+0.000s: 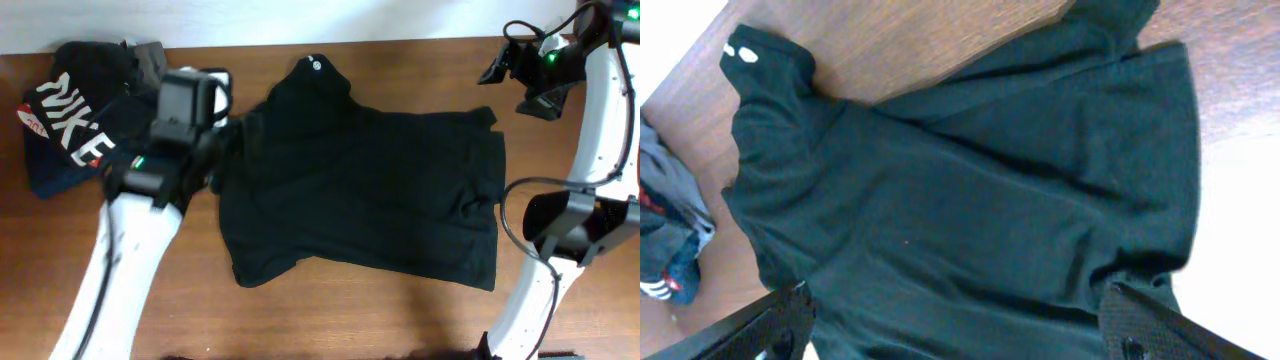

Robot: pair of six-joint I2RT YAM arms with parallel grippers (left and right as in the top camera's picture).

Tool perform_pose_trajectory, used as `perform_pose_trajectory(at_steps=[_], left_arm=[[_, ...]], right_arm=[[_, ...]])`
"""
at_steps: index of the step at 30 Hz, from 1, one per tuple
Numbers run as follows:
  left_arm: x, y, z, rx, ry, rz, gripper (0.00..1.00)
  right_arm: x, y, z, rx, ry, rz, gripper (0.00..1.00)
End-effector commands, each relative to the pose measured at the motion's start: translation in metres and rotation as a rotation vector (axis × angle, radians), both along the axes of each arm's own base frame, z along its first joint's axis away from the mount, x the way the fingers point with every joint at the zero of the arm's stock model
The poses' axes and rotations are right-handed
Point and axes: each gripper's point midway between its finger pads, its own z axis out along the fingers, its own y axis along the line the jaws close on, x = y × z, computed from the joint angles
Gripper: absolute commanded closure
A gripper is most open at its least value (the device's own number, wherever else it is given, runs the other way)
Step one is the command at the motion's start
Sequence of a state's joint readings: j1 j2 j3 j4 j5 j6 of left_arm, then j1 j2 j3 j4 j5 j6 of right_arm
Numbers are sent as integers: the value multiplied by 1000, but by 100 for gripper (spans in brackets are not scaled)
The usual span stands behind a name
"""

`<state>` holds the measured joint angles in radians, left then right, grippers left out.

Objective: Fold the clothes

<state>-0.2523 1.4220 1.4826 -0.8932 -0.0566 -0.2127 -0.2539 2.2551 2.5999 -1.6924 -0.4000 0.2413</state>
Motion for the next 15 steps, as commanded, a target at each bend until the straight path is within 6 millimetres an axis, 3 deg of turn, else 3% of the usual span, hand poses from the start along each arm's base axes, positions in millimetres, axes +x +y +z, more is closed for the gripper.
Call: perform_pose_trajectory(at_steps=[1, 4, 5, 8, 15], left_arm=[[-36, 27, 31, 8, -59, 163, 1], [-65, 42, 30, -10, -18, 270, 1], [-84, 47, 24, -45, 26, 327, 1], [-106, 48, 6, -95, 107, 378, 1], [-164, 20, -94, -189, 484, 330, 1]], right_arm=[[-35, 14, 68, -121, -124, -4, 5], [-64, 22, 88, -216, -146, 8, 2], [-85, 30, 95, -258, -147, 26, 1], [-116, 37, 95, -276, -117, 12, 1], [-160, 36, 60, -272, 34, -29, 1]])
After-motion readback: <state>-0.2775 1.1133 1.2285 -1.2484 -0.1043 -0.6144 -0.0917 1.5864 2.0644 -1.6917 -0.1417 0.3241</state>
